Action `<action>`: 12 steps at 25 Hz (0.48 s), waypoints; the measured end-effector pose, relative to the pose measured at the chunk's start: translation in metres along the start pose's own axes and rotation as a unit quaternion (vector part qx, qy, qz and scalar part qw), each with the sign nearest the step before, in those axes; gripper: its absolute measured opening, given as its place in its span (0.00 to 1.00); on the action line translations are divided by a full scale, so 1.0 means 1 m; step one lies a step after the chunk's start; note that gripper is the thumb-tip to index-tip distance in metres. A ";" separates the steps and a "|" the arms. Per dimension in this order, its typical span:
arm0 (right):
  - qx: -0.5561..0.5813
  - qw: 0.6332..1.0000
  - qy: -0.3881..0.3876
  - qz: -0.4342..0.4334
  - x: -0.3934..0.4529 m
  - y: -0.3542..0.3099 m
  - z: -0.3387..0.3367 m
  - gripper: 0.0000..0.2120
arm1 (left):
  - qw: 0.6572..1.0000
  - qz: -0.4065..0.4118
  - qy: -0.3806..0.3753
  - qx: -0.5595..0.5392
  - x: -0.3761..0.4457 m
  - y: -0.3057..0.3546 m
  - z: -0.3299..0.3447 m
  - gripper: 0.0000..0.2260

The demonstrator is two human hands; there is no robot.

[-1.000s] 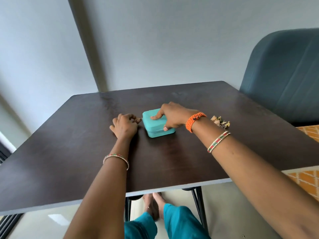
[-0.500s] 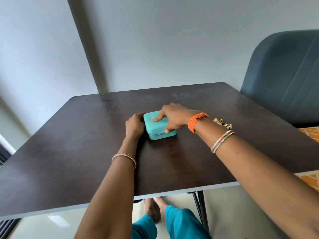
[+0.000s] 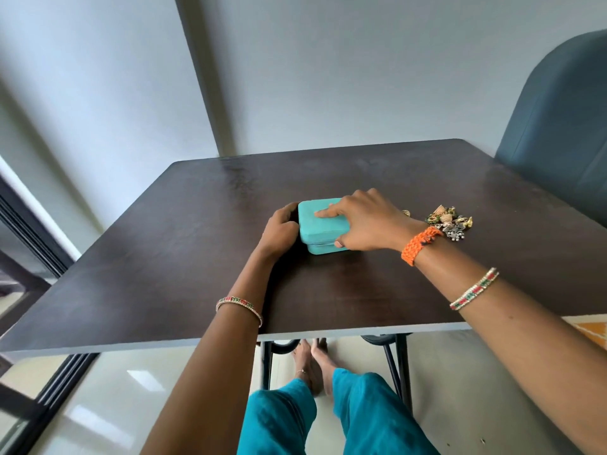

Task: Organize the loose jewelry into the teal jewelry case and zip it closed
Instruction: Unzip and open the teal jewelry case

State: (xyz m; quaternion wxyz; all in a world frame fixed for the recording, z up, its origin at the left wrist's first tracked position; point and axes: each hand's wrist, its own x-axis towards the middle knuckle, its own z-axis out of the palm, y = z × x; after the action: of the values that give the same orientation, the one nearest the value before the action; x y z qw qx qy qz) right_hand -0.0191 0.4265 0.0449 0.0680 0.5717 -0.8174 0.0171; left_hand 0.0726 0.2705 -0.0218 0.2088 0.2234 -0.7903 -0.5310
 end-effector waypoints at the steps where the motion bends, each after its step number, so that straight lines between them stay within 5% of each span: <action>1: 0.004 1.000 -0.001 -0.003 -0.001 0.000 -0.003 0.30 | 1.000 0.004 0.009 -0.014 -0.003 0.002 0.001 0.25; 12: 0.064 0.993 0.095 -0.005 0.011 0.011 -0.038 0.18 | 0.997 0.019 0.069 -0.026 -0.001 0.000 0.002 0.19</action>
State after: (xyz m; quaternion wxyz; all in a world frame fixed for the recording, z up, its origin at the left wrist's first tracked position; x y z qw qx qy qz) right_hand -0.0295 0.4237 0.0843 0.1088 0.5747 -0.8017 0.1228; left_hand 0.0720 0.2726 -0.0222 0.2781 0.2390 -0.7643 -0.5305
